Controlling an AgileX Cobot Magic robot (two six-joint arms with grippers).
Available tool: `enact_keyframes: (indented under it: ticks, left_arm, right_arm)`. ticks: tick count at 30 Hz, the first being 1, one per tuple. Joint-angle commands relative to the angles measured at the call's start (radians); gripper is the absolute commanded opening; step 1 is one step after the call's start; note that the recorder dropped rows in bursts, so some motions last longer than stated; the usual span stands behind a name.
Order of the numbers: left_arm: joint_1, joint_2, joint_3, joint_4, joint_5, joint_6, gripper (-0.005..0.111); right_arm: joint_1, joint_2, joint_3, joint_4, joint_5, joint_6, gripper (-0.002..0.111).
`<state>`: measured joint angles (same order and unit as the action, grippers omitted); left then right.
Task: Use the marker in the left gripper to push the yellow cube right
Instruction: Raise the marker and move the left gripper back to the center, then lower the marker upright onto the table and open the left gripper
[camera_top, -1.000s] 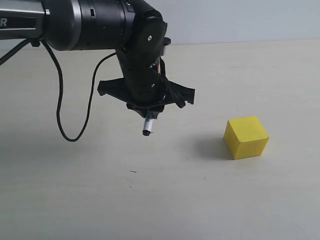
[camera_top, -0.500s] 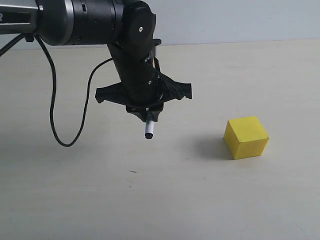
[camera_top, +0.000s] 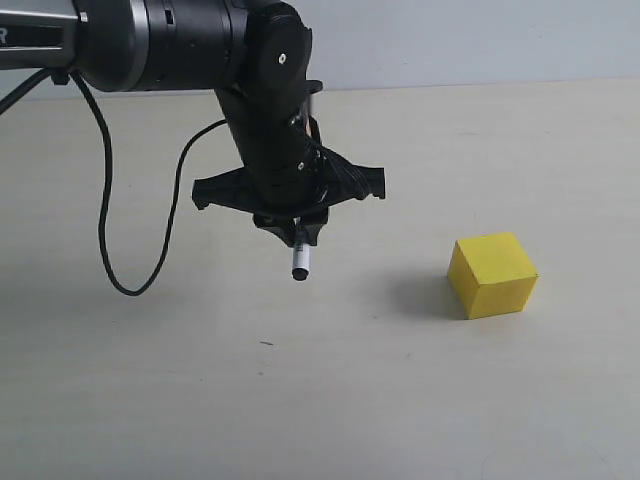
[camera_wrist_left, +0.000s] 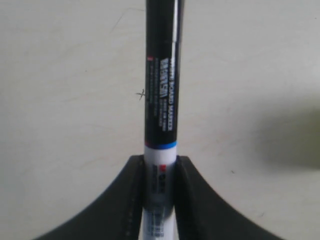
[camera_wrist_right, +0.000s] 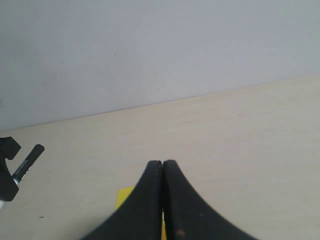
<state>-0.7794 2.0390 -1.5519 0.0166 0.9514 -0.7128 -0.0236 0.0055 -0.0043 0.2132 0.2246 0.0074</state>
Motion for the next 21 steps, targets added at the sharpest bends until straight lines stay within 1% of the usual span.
enact_keyframes:
  ticks: [1,15,21]
  left_arm:
    - [0.001,0.004,-0.006,-0.006,0.008,-0.001,0.000]
    - [-0.009,0.076,-0.006,-0.009,0.025,0.002,0.000]
    - [-0.009,0.098,-0.004,-0.003,-0.006,0.002,0.000]
  right_arm:
    - [0.000,-0.001,0.004,-0.003,-0.006,-0.007,0.000]
    - [0.000,-0.001,0.004,-0.003,-0.006,-0.007,0.000]
    - [0.000,-0.001,0.004,-0.003,-0.006,-0.007,0.000]
